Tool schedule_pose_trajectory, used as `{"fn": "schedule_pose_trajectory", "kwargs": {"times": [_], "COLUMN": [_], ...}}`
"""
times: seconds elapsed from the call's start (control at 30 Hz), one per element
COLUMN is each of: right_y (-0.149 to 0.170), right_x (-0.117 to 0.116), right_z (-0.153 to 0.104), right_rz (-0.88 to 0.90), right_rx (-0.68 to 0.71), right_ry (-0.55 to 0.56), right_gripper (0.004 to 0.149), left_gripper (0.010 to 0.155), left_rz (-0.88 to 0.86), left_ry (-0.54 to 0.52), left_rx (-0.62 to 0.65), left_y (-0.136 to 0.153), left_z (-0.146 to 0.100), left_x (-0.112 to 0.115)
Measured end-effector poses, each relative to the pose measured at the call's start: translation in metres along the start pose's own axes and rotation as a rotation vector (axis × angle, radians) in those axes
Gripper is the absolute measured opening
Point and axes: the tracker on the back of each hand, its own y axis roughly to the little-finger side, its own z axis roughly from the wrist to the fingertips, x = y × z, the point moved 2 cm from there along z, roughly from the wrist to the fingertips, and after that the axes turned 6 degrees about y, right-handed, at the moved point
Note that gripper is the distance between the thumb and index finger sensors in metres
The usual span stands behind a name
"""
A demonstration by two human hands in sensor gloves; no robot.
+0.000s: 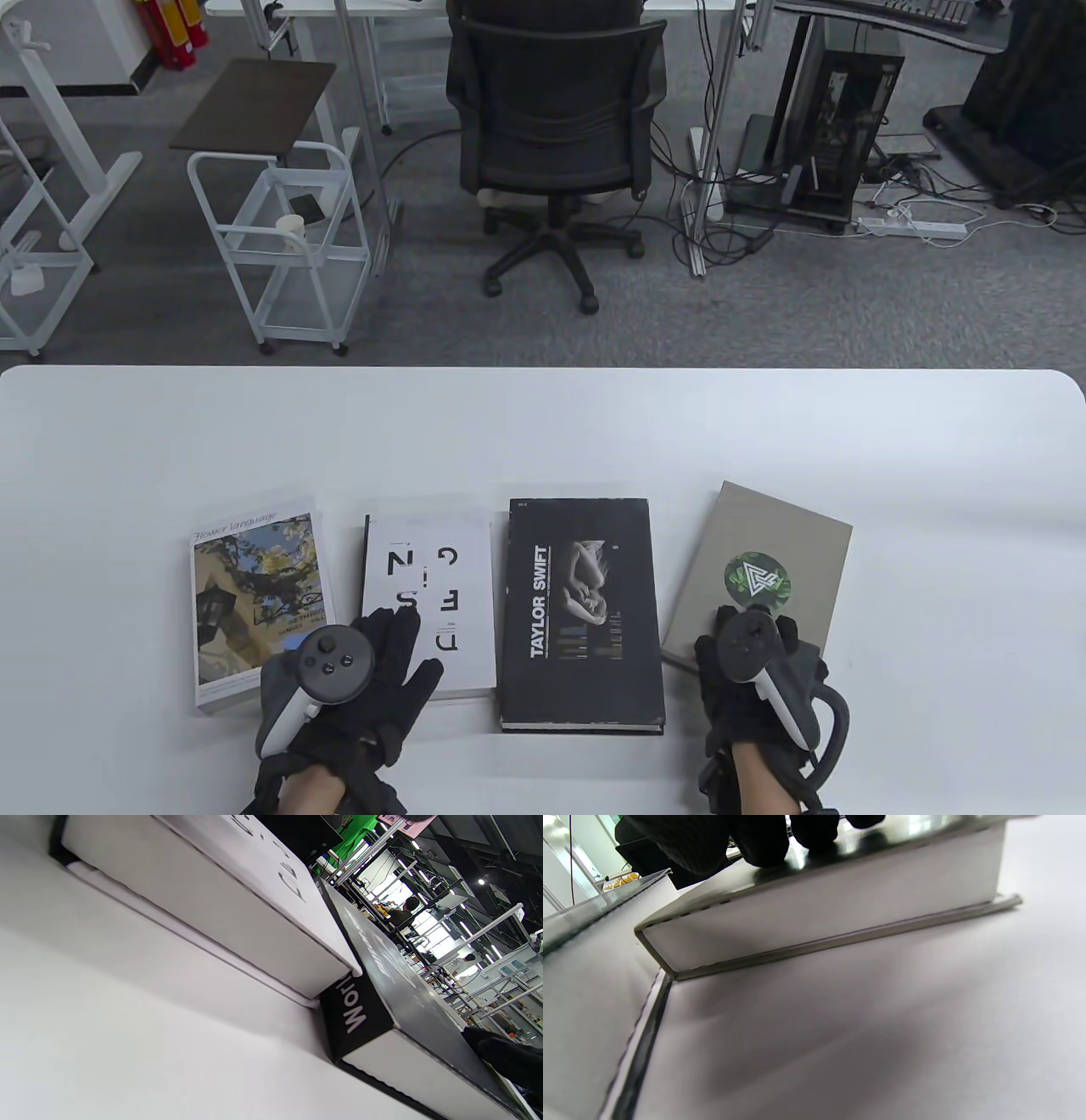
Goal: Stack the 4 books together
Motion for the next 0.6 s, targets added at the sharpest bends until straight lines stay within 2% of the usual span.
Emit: {"fn": "schedule_pose_trajectory", "kwargs": {"times": [0.27, 0.6], "right_y": [-0.002, 0.004], "right_x": [0.008, 0.021], "right_z": [-0.008, -0.016], "right_rz": [-0.114, -0.165], "right_rx": [0.003, 0.010], "right_ry": [0.015, -0.036], "right_gripper": [0.052, 0.048], "left_gripper": [0.076, 0.076], "left_rz": [0.020, 0.050], "left_ry": [0.013, 0.010], "left_rx": [0.015, 0.063], "left_y": [-0.005, -0.016], "left_z": [0.000, -0.002], "left_x": [0.004, 0.007]}}
